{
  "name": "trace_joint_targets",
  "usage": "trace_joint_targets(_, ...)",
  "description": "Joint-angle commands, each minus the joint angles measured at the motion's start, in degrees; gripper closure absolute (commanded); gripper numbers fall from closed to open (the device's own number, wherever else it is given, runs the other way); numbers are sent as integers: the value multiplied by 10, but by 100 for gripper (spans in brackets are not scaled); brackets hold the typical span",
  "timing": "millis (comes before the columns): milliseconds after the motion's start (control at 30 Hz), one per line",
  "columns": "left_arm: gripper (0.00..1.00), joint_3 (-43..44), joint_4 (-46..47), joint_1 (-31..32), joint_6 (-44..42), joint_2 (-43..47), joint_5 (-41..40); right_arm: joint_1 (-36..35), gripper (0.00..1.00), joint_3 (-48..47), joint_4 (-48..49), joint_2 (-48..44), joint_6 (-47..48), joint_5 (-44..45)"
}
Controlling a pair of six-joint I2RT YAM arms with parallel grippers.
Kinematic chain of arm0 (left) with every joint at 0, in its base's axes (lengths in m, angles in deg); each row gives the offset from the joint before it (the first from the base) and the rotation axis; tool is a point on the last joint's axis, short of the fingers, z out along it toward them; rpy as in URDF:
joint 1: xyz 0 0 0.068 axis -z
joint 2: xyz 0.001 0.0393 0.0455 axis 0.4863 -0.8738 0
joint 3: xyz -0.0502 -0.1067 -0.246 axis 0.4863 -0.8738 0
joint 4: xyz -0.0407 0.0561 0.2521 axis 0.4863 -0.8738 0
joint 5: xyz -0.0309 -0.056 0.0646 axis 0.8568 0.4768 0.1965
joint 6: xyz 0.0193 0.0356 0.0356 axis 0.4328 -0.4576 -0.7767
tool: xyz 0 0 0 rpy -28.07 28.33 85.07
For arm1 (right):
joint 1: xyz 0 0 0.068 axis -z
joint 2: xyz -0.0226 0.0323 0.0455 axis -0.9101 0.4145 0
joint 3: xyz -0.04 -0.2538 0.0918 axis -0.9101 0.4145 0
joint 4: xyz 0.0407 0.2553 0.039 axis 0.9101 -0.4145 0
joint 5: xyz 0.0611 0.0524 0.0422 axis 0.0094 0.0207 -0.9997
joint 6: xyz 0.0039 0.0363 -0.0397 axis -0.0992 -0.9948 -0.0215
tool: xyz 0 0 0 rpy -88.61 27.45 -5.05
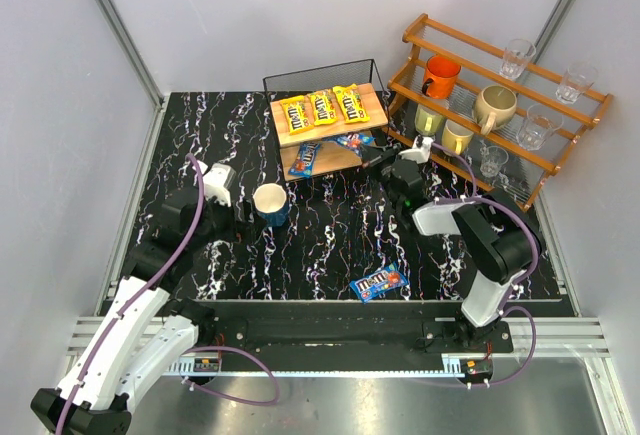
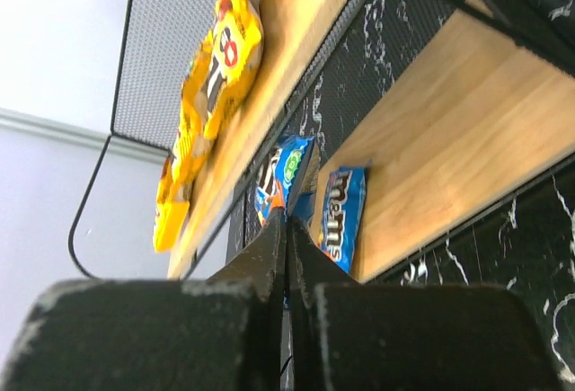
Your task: Place and organize the candy bags onto the shelf
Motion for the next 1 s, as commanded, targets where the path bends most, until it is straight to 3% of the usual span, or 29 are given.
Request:
trace_joint_targets(0,1,3,29,2,2,8,16,-3,100,-66,-66,12,-12,106)
trace_joint_targets(167,1,3,29,2,2,11,15,-29,100,-111,-160,21,-12,188)
trace_joint_targets(967,1,3,31,1,1,15,21,-69,100,-182,-119,161,-64,383)
